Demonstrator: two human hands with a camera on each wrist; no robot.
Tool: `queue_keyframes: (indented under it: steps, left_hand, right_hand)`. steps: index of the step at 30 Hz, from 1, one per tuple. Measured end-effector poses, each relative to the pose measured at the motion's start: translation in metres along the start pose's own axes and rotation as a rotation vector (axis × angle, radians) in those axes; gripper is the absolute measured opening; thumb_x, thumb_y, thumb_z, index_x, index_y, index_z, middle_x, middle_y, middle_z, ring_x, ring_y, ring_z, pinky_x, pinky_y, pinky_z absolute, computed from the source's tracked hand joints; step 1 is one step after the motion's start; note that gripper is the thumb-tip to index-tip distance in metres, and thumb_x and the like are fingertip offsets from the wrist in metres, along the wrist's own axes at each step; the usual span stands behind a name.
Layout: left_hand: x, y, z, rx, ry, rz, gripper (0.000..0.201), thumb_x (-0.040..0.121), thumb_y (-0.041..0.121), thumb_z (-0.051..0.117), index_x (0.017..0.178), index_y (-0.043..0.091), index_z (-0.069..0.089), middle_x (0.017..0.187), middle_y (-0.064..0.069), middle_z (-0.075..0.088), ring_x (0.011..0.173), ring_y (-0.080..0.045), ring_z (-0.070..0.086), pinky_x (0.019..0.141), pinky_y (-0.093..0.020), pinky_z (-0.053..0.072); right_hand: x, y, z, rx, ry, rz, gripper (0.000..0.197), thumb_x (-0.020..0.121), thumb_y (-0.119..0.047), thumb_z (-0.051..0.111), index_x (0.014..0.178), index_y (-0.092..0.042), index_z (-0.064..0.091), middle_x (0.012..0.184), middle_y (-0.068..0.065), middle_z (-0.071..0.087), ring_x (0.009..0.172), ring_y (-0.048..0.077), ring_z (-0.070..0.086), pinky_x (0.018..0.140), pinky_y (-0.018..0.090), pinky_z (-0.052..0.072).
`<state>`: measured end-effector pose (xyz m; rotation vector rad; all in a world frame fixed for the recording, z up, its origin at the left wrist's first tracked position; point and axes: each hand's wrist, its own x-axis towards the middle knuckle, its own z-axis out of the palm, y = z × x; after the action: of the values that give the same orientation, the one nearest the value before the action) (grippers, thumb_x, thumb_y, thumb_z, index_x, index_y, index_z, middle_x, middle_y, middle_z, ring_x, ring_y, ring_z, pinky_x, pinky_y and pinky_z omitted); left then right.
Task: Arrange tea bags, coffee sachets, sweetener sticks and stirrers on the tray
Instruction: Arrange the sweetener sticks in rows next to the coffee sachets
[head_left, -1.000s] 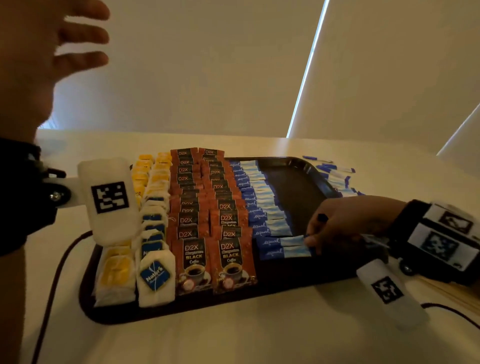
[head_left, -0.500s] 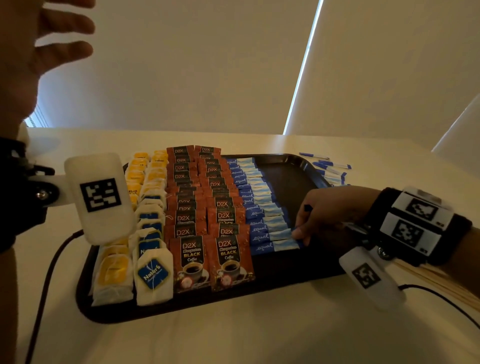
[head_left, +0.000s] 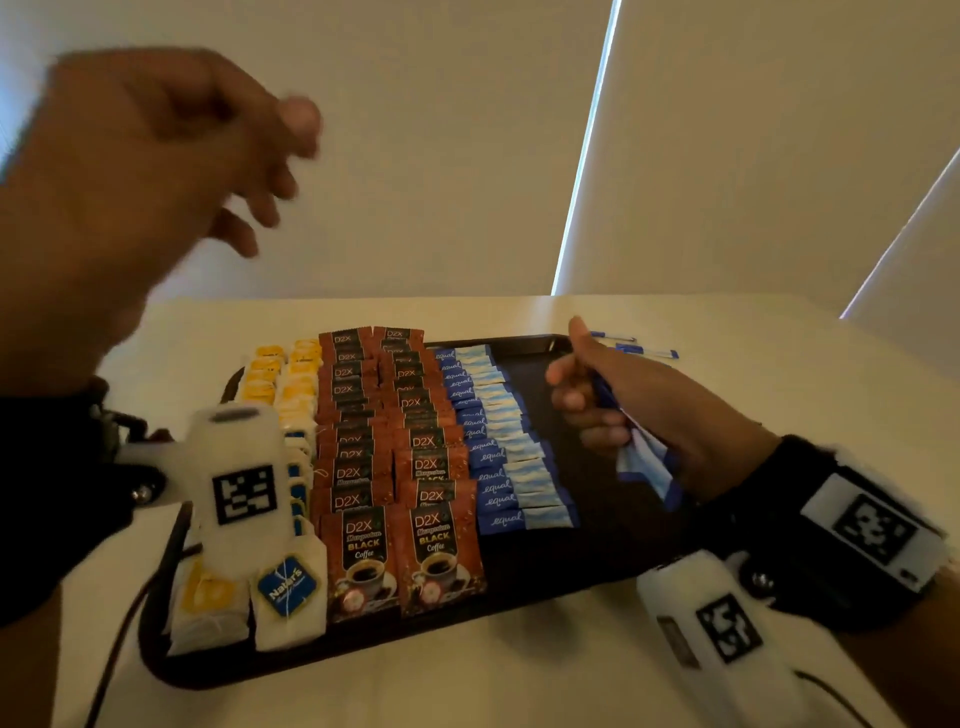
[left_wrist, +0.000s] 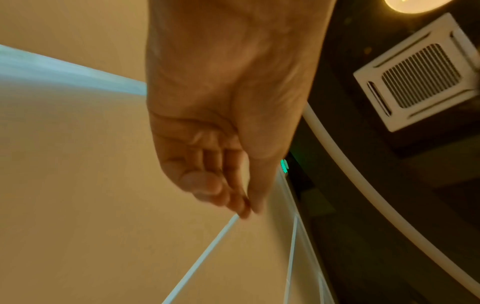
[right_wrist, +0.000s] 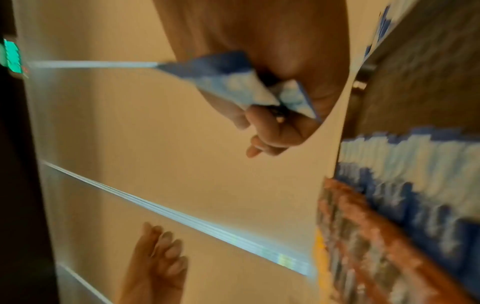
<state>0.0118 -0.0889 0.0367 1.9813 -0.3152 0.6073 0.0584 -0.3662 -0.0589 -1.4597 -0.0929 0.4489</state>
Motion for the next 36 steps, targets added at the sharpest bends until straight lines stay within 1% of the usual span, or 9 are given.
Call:
queue_keyframes:
  steps: [4,10,16,19,21,24,28,32,36]
  left_hand:
    - [-0.030,0.030,0.054,0.113,-0.290,0.124,0.029,0.070,0.053,0.064,0.072,0.024,0.068,0.063,0.007,0.065,0.054,-0.004,0.058,0.048,-0.011,0.045]
    - [-0.043,0.030,0.091,0.146,-0.451,0.057,0.040,0.060,0.058,0.072,0.091,0.040,0.056,0.082,0.016,0.064,0.070,-0.002,0.061,0.063,-0.011,0.047]
    - [-0.043,0.029,0.095,0.169,-0.249,0.119,0.040,0.061,0.058,0.073,0.090,0.044,0.049,0.092,0.017,0.059,0.076,0.003,0.059,0.064,-0.002,0.040]
    - [-0.041,0.019,0.095,0.219,-0.143,0.264,0.023,0.075,0.043,0.073,0.091,0.031,0.062,0.074,0.010,0.063,0.077,0.003,0.059,0.064,0.001,0.040]
    - [-0.038,0.014,0.093,0.235,-0.097,0.321,0.016,0.080,0.031,0.065,0.091,0.020,0.067,0.080,0.013,0.064,0.078,0.003,0.059,0.066,-0.003,0.044]
    - [-0.033,0.009,0.088,0.273,-0.076,0.345,0.011,0.082,0.027,0.063,0.091,0.021,0.067,0.083,0.014,0.065,0.080,0.003,0.060,0.066,-0.015,0.050]
    - [-0.026,0.002,0.082,0.157,-0.066,0.207,0.017,0.082,0.044,0.061,0.087,0.028,0.064,0.076,0.012,0.065,0.072,-0.003,0.065,0.060,-0.023,0.055]
    - [-0.023,0.000,0.080,0.030,-0.044,0.098,0.009,0.079,0.032,0.066,0.082,0.023,0.067,0.071,0.008,0.068,0.065,-0.005,0.068,0.055,-0.021,0.057]
    - [-0.022,0.001,0.070,0.270,0.017,0.386,0.016,0.085,0.026,0.063,0.096,0.015,0.069,0.089,0.007,0.069,0.082,-0.005,0.064,0.064,-0.015,0.054]
  right_hand:
    - [0.000,-0.014,0.027,0.508,-0.103,-0.112,0.048,0.096,-0.051,0.031,0.071,-0.012,0.046,0.051,-0.004,0.032,0.033,0.004,0.026,0.030,0.015,0.027]
    - [0.008,-0.041,0.061,0.751,-0.171,-0.317,0.047,0.095,-0.052,0.030,0.071,-0.015,0.044,0.053,-0.005,0.032,0.040,0.007,0.029,0.041,0.019,0.027]
    - [0.013,-0.058,0.073,0.770,-0.022,-0.427,0.048,0.094,-0.052,0.030,0.067,-0.014,0.043,0.049,-0.004,0.032,0.037,0.007,0.030,0.039,0.015,0.028]
    - [0.016,-0.059,0.073,0.840,0.001,-0.456,0.050,0.096,-0.051,0.030,0.067,-0.013,0.043,0.050,-0.003,0.031,0.040,0.010,0.032,0.040,0.017,0.034]
    - [0.015,-0.057,0.075,0.882,-0.031,-0.463,0.049,0.096,-0.051,0.031,0.068,-0.013,0.045,0.055,-0.002,0.031,0.047,0.012,0.033,0.046,0.021,0.037]
    - [0.012,-0.054,0.079,0.892,-0.052,-0.428,0.047,0.095,-0.051,0.033,0.068,-0.015,0.044,0.058,-0.002,0.033,0.053,0.012,0.036,0.056,0.024,0.039]
    - [0.015,-0.051,0.081,0.864,0.083,-0.382,0.049,0.096,-0.050,0.030,0.062,-0.016,0.037,0.053,-0.003,0.035,0.045,0.008,0.038,0.046,0.018,0.040]
    - [0.024,-0.045,0.076,0.809,0.228,-0.347,0.050,0.096,-0.052,0.030,0.061,-0.016,0.037,0.048,-0.005,0.037,0.043,0.008,0.042,0.048,0.019,0.046]
    - [0.029,-0.048,0.059,0.724,0.229,-0.246,0.048,0.096,-0.048,0.040,0.059,-0.016,0.039,0.045,-0.005,0.032,0.035,0.008,0.033,0.040,0.018,0.043]
